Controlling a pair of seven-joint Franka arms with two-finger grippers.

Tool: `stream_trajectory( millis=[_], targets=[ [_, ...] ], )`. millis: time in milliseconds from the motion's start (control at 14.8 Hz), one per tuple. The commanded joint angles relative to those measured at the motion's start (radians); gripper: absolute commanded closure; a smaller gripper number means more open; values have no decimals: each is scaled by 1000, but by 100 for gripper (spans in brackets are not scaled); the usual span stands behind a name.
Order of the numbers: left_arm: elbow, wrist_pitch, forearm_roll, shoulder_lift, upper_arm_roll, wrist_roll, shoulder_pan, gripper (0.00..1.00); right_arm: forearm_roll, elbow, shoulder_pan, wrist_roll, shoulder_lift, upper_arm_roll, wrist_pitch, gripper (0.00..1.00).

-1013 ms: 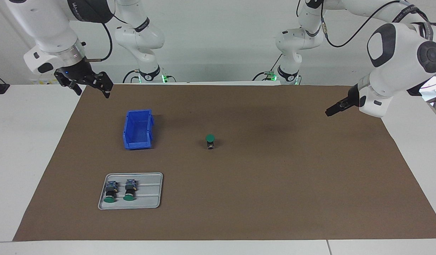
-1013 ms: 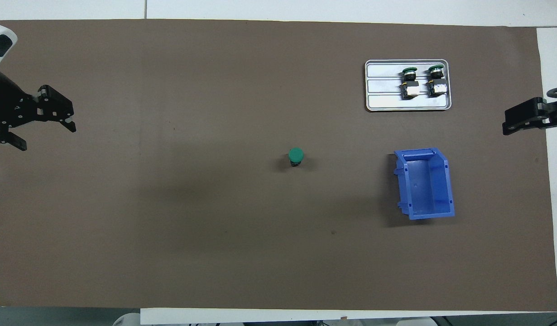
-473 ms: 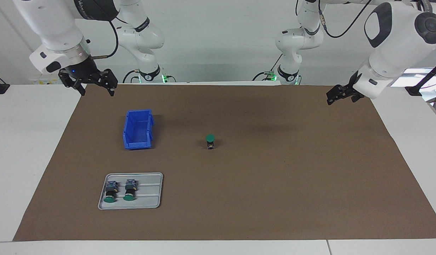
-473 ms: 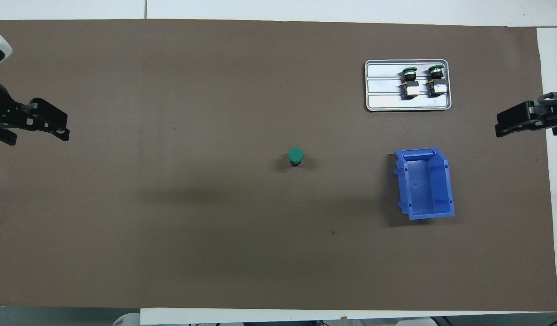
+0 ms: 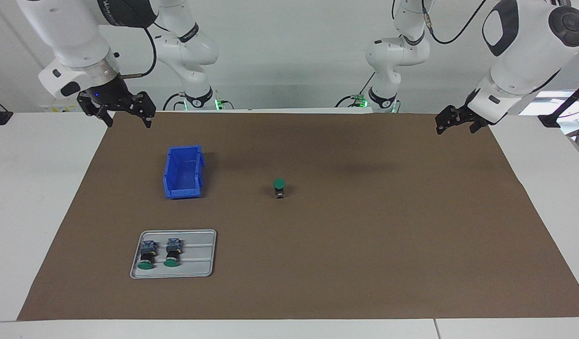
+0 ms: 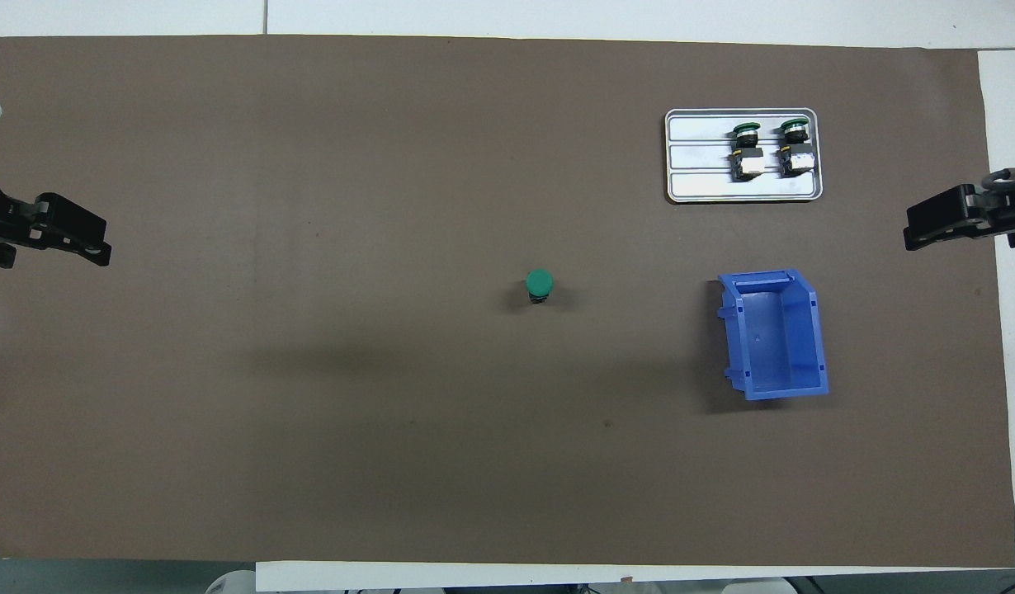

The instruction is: Place and press button with both arms

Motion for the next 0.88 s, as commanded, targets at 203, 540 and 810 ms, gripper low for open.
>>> stream_trajectory(
  millis=[203, 540, 810],
  targets=[
    [-14, 6, 2, -26, 24, 101, -23, 0, 11, -23, -11, -30, -22, 3, -6, 1],
    [-60, 55, 0, -55, 24, 97, -21, 0, 11, -23, -11, -30, -22, 3, -6, 1],
    [-63, 73, -6, -53, 25, 92, -21, 0, 11, -23, -11, -30, -22, 3, -6, 1]
  ],
)
